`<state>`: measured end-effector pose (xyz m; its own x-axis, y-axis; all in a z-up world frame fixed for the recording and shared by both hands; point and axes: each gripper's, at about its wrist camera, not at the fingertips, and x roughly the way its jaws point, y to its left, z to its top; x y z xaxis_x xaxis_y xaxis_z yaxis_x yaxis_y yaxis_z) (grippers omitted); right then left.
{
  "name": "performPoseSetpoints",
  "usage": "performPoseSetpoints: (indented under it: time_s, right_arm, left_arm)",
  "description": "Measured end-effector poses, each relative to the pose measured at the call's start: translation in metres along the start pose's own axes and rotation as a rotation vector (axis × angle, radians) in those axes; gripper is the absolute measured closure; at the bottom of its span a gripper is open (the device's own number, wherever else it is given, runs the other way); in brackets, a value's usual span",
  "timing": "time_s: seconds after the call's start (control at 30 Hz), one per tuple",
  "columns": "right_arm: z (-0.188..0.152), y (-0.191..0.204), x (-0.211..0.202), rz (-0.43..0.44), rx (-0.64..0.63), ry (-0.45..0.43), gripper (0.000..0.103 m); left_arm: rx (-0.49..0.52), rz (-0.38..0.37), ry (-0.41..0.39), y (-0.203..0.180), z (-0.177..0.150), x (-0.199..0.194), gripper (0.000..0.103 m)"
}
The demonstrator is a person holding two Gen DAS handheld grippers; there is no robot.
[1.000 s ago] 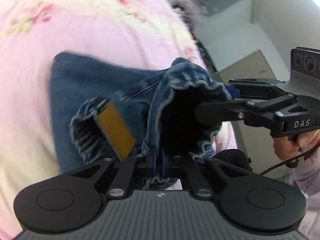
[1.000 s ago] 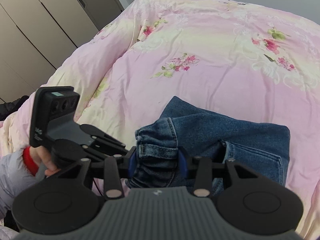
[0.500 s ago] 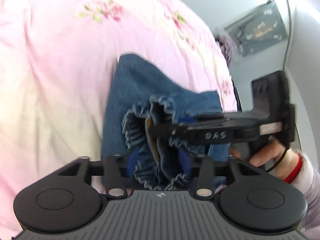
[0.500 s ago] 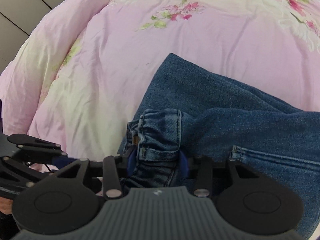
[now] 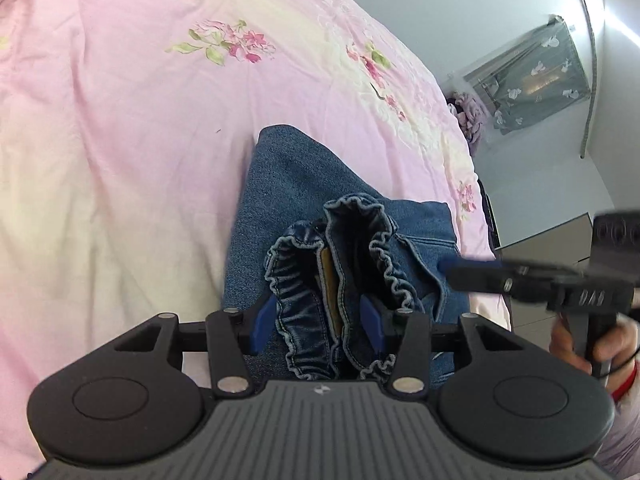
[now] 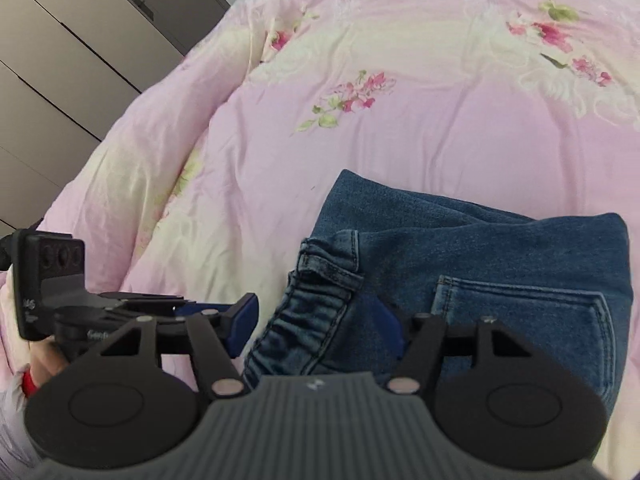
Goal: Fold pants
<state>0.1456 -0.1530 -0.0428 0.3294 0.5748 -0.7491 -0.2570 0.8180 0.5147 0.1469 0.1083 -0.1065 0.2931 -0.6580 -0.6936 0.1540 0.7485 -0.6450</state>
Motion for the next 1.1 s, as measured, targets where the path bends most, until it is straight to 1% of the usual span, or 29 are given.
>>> performPoseSetpoints:
  time_s: [0.03,0.07,0.1,0.13,0.2,0.27,0.3,0.33,0.4,0.47,0.53,0.57,0.67,0.7,0.77,0.83,0.97,1.0,1.03,1.07,1.1]
  right_arm:
    - [-0.007,-0.002,0.000,0.000,0.012,0.017,0.087]
    - [-0.013,-0.005,0.002,0.004,0.022,0.036,0.095]
    - [-0.018,-0.007,0.006,0.018,0.025,0.055,0.101]
    - [-0.026,-0.008,0.015,0.033,0.029,0.082,0.103]
    - [-0.044,-0.006,0.026,0.056,0.019,0.134,0.103]
    - [-0.060,0.000,0.037,0.027,-0.022,0.160,0.103]
    - [-0.066,-0.001,0.044,0.025,-0.014,0.175,0.103]
    - [-0.069,-0.002,0.048,0.029,-0.004,0.183,0.103]
    - [-0.077,-0.005,0.060,0.023,-0.005,0.195,0.103]
    - [-0.081,-0.006,0.066,0.019,0.003,0.194,0.103]
    - [-0.082,-0.005,0.066,0.016,-0.002,0.184,0.103]
    - [-0.082,-0.005,0.066,0.017,-0.007,0.179,0.103]
    - [-0.083,-0.010,0.065,0.040,0.007,0.171,0.103]
    - [-0.084,-0.012,0.064,0.049,0.023,0.171,0.103]
    - [-0.085,-0.018,0.061,0.060,0.037,0.169,0.103]
    - [-0.086,-0.021,0.060,0.066,0.043,0.163,0.103]
    - [-0.090,-0.025,0.058,0.075,0.050,0.151,0.103]
    - [-0.090,-0.026,0.058,0.079,0.055,0.147,0.103]
    - [-0.092,-0.032,0.053,0.086,0.065,0.142,0.103]
    - [-0.092,-0.035,0.053,0.091,0.077,0.138,0.103]
    - [-0.094,-0.038,0.051,0.096,0.088,0.133,0.103]
  left_arm:
    - [-0.002,0.004,0.005,0.001,0.002,-0.001,0.051]
    - [-0.003,0.010,0.007,0.000,0.002,0.000,0.051]
    - [-0.005,0.017,0.006,-0.001,0.003,0.001,0.051]
    - [-0.009,0.024,0.005,-0.002,0.003,0.002,0.051]
    - [-0.016,0.035,0.005,-0.005,0.003,0.004,0.051]
    - [-0.016,0.036,0.005,-0.007,0.001,0.004,0.051]
    - [-0.016,0.042,0.009,-0.008,-0.001,0.005,0.049]
    - [-0.015,0.049,0.010,-0.009,-0.002,0.006,0.040]
    - [-0.011,0.064,0.004,-0.014,-0.004,0.010,0.030]
    - [0.016,0.075,0.004,-0.021,-0.009,0.013,0.026]
    - [0.036,0.083,-0.002,-0.029,-0.015,0.018,0.018]
    - [0.043,0.091,-0.013,-0.033,-0.018,0.021,0.017]
    - [0.059,0.174,-0.049,-0.036,-0.022,0.036,0.017]
    - [0.046,0.180,-0.051,-0.033,-0.021,0.042,0.018]
    - [0.003,0.155,-0.042,-0.025,-0.021,0.053,0.019]
    - [-0.005,0.155,-0.069,-0.022,-0.021,0.058,0.019]
    - [-0.040,0.151,-0.125,-0.018,-0.020,0.061,0.025]
    - [-0.045,0.154,-0.140,-0.017,-0.020,0.061,0.038]
    - [-0.037,0.138,-0.152,-0.016,-0.021,0.062,0.066]
    - [-0.054,0.117,-0.157,-0.016,-0.022,0.063,0.067]
    - [-0.070,0.122,-0.177,-0.018,-0.024,0.062,0.070]
